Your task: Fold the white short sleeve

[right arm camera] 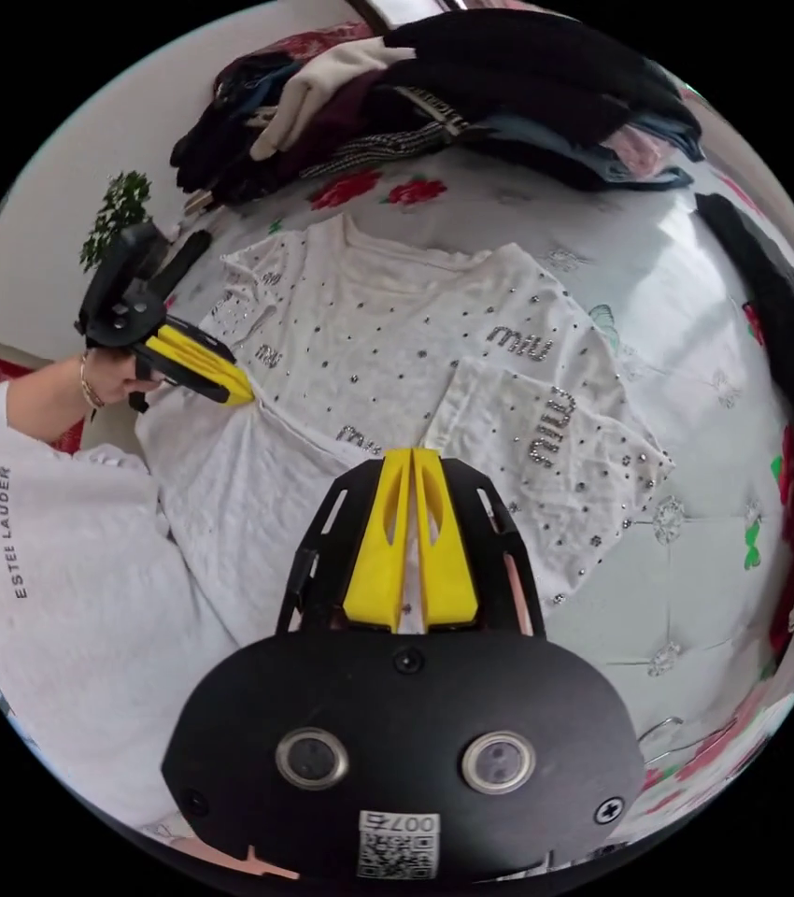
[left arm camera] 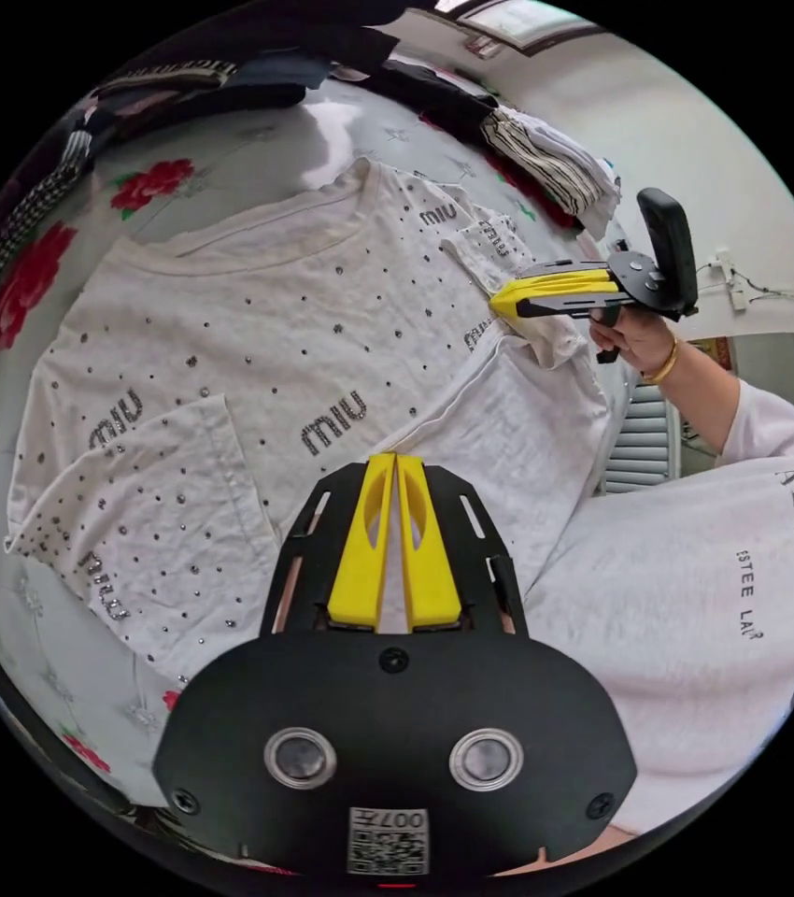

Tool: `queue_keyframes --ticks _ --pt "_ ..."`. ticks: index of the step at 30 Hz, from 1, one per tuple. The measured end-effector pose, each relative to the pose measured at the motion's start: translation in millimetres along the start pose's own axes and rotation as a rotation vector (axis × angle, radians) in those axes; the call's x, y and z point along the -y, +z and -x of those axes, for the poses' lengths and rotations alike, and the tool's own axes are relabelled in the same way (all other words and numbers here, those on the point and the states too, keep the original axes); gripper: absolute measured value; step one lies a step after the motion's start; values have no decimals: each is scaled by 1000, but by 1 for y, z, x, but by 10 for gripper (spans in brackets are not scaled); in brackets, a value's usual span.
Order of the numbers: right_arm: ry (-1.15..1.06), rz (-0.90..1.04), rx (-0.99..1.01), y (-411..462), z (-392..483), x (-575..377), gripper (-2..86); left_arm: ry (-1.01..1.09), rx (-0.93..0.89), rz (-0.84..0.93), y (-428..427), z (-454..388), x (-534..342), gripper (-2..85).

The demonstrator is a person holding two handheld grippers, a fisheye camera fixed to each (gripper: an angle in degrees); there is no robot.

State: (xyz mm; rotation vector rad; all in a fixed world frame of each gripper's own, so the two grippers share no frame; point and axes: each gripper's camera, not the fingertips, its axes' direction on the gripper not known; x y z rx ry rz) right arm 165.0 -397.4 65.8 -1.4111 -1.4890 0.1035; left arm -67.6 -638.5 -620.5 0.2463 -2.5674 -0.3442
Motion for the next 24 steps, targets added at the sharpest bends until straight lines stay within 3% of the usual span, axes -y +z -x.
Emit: queue_keyframes --ticks 5,9,12,17,24 --pt "-77 -109 82 -33 23 -13 -2 -28 -24 -25 -9 -3 -15 -10" --pt "-158 18 69 -5 51 -11 -1 -26 -43 -31 -10 -8 -24 -10" --pt "-80 -20 46 -3 42 -13 -2 -29 -50 -20 -15 -12 -28 -10" --pt "40 -157 66 -61 33 -24 2 -48 -32 -172 -48 -28 -63 -9" --pt "327 -254 46 -117 5 -125 32 -260 132 -318 -87 -47 -192 27"
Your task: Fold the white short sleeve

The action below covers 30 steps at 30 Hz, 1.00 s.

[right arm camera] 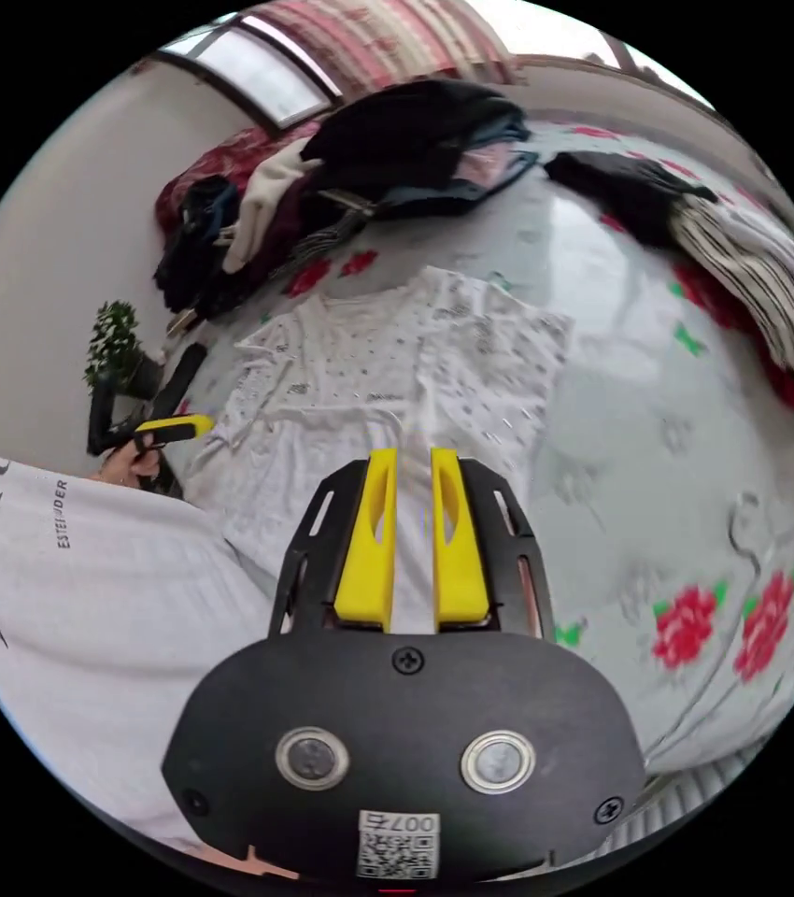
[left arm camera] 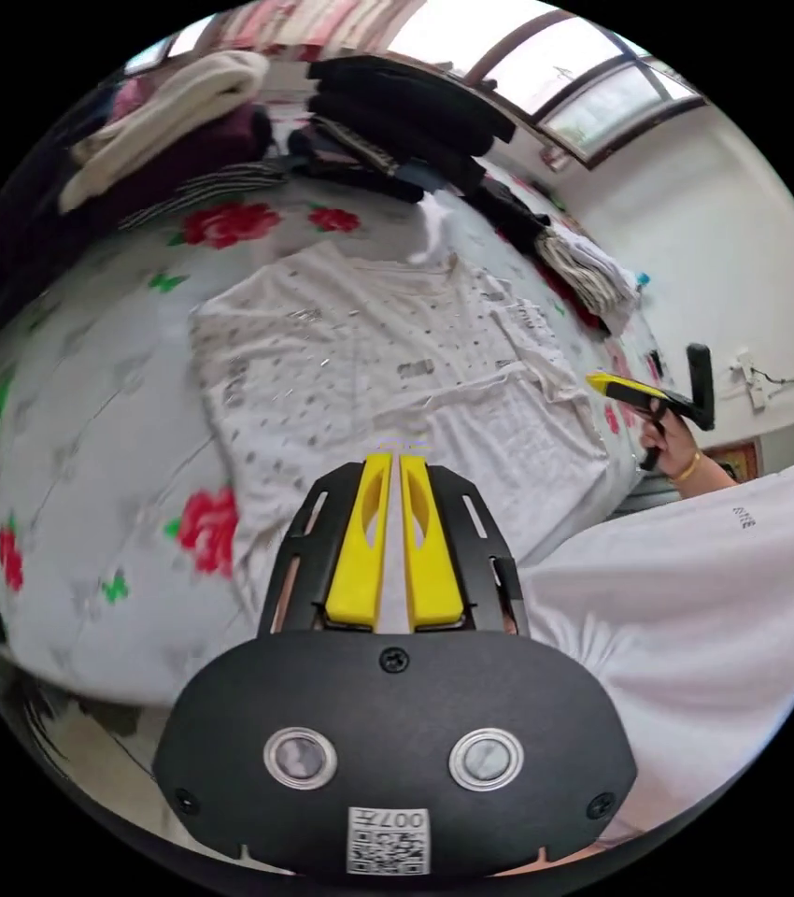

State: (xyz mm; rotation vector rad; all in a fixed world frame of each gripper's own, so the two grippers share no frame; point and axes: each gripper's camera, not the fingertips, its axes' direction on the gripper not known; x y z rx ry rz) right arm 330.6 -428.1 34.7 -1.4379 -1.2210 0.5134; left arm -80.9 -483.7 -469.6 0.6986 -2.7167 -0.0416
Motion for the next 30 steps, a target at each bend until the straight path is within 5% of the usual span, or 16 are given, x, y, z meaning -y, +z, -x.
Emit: queue_keyframes --ticks 3,8,18,30 --pt "139 4 -130 -27 -29 -56 46 -155 164 -27 -23 10 -65 62" --pt "278 49 -146 -46 -54 -122 68 -339 190 14 -35 14 -144 81" --pt "205 192 -196 -40 -37 -113 21 -401 271 131 -31 9 -165 3" --pt "313 -73 103 -162 -45 -143 0 -322 -114 -165 -155 3 -219 -9"
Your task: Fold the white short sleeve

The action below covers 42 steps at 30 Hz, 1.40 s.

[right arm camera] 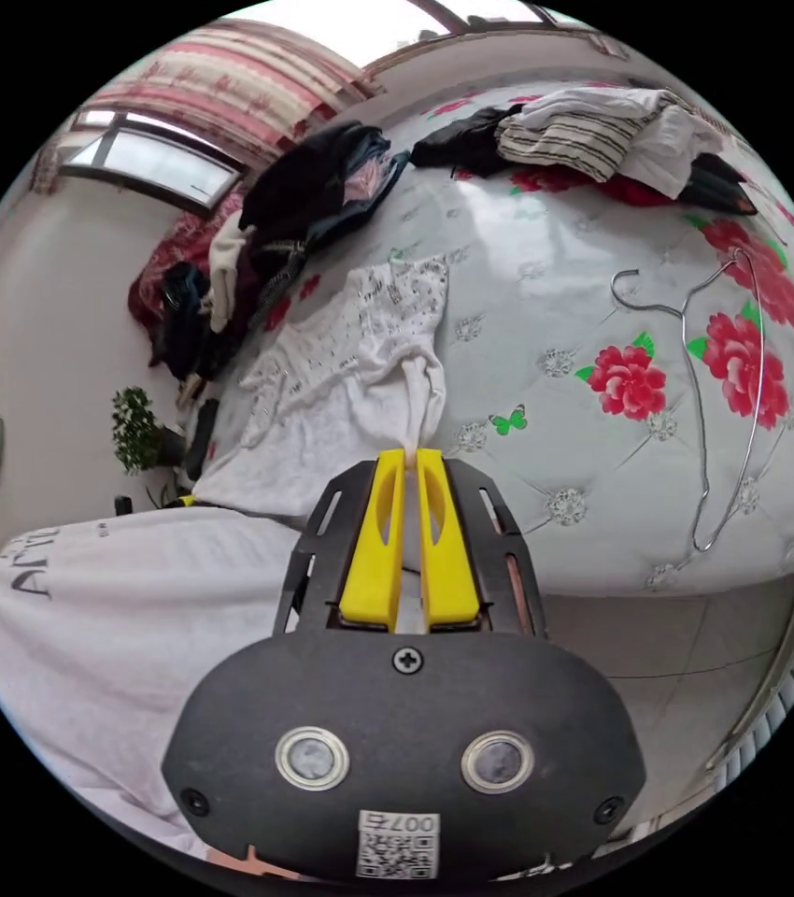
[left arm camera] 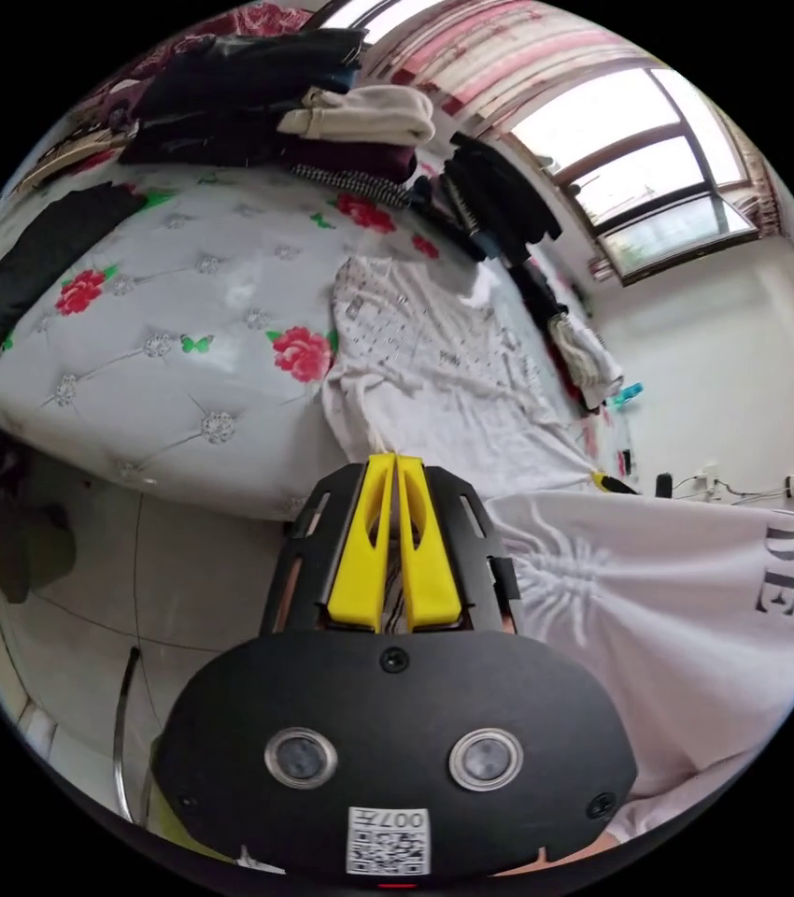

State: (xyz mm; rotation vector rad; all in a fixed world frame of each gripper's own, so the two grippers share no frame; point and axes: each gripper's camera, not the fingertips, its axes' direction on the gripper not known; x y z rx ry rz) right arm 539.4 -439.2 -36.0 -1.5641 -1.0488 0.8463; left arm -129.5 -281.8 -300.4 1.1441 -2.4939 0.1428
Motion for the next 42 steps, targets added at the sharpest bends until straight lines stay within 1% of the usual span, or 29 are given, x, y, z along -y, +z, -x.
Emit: queue_keyframes --ticks 2,6,8,11,13,16,20,22,23,26,28,30,32,37,38,41,42 --pt "6 -23 23 -25 3 -1 -1 20 -10 -23 -18 -5 1 -10" --pt "28 -16 99 -44 1 16 -1 5 -53 -53 -35 1 21 -10" --pt "44 -37 180 -51 -1 41 -1 -34 -69 -61 -34 9 39 -10" --pt "17 -63 226 -54 8 91 0 -75 -78 -86 -27 18 83 -10" --pt "-26 -72 218 -51 20 127 1 -77 -45 -89 -18 19 127 -9" --pt "-42 -96 125 -33 36 187 6 -77 2 -91 -1 17 181 -8" --pt "112 -151 77 5 20 236 22 -211 -22 -154 14 28 216 6" --pt "149 -155 76 15 12 236 30 -267 -50 -226 14 35 218 25" --pt "144 -157 90 19 8 230 34 -273 -51 -230 14 37 216 28" --pt "124 -104 66 33 -5 200 42 -208 -10 -168 22 38 202 40" --pt "134 -79 30 41 -16 177 45 -122 81 -83 30 35 184 49" --pt "161 -63 7 48 -27 160 46 -92 121 -38 33 36 175 57" --pt "179 -51 -8 53 -34 155 45 -53 130 -17 35 33 177 68" --pt "100 -84 -43 57 -17 199 43 92 161 22 51 3 227 86" --pt "76 -80 -53 62 -11 215 43 92 161 34 56 1 232 86" --pt "70 -40 -87 85 -6 251 41 44 176 143 89 0 255 69" --pt "79 -24 -89 92 -7 257 39 24 191 185 101 0 260 46"
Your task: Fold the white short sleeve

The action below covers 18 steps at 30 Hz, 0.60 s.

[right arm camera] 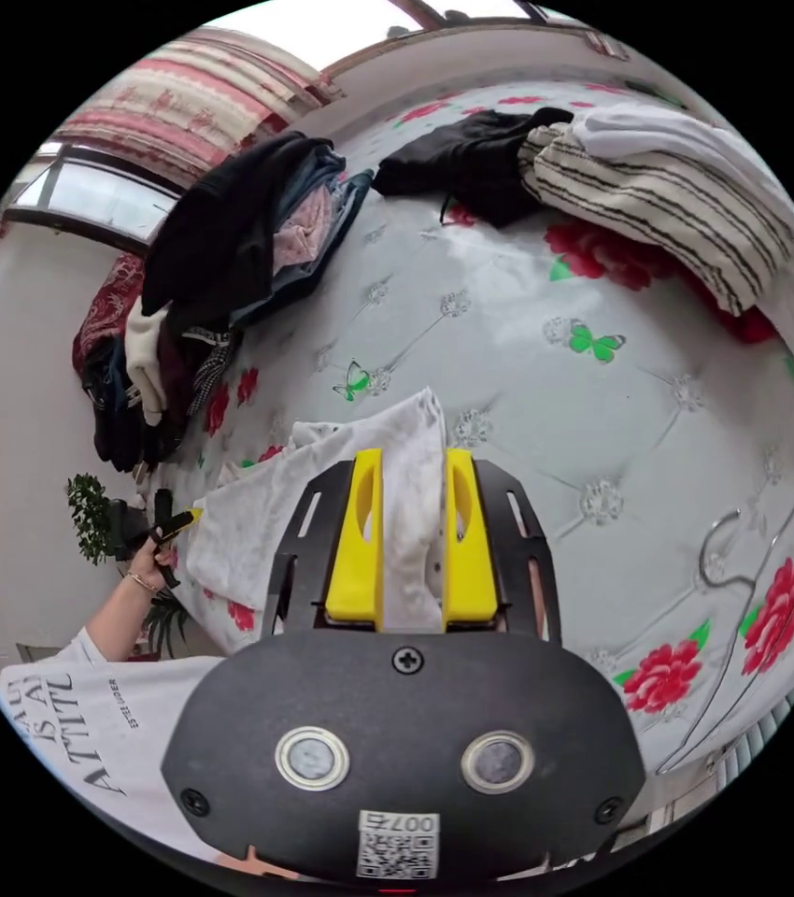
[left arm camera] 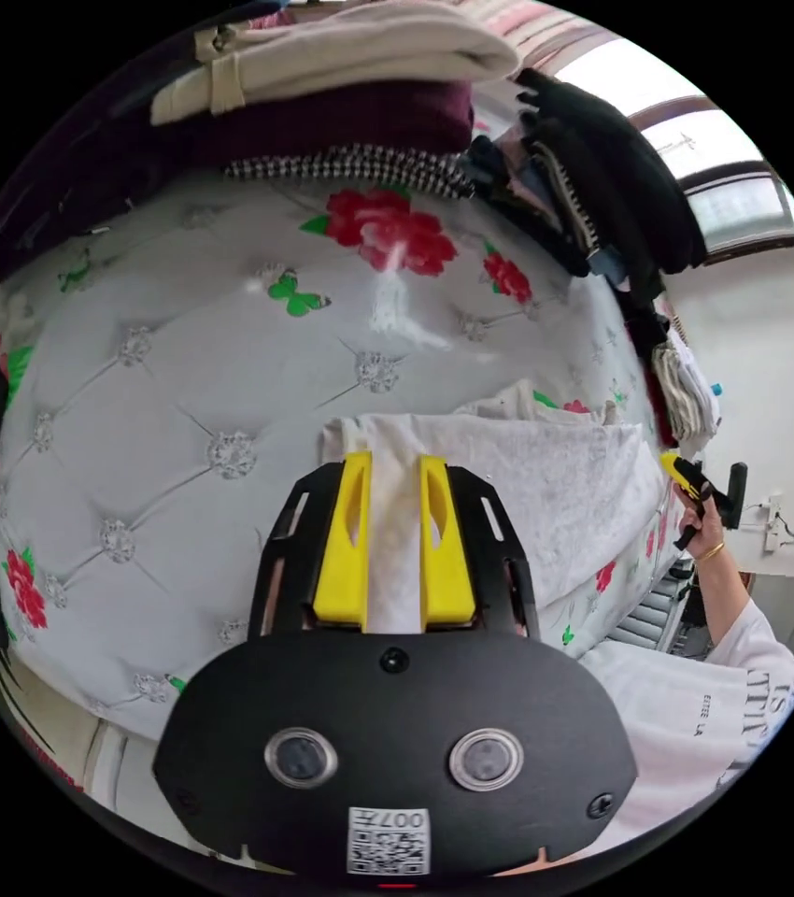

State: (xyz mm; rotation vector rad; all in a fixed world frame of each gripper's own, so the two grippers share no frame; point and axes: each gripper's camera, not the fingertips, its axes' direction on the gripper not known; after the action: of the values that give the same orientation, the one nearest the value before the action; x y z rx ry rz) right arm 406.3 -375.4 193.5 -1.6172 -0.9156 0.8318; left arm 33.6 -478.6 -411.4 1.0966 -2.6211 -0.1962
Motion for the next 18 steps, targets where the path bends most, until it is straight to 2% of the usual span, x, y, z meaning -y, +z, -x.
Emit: queue_keyframes --ticks 1,4,10,15,18 --pt "20 34 -8 13 -2 10 32 -21 34 18 6 -3 3 13" --pt "32 132 -28 43 -3 18 13 -43 28 -25 -1 -9 2 -2" --pt "-136 -22 8 -4 18 -7 3 -26 -79 -140 -47 -23 -21 -8" --pt "-203 -82 7 -26 29 -4 6 33 -47 -214 -61 -44 1 -7" --pt "-170 -79 -13 -7 20 19 14 9 -7 -189 -33 -43 37 1"
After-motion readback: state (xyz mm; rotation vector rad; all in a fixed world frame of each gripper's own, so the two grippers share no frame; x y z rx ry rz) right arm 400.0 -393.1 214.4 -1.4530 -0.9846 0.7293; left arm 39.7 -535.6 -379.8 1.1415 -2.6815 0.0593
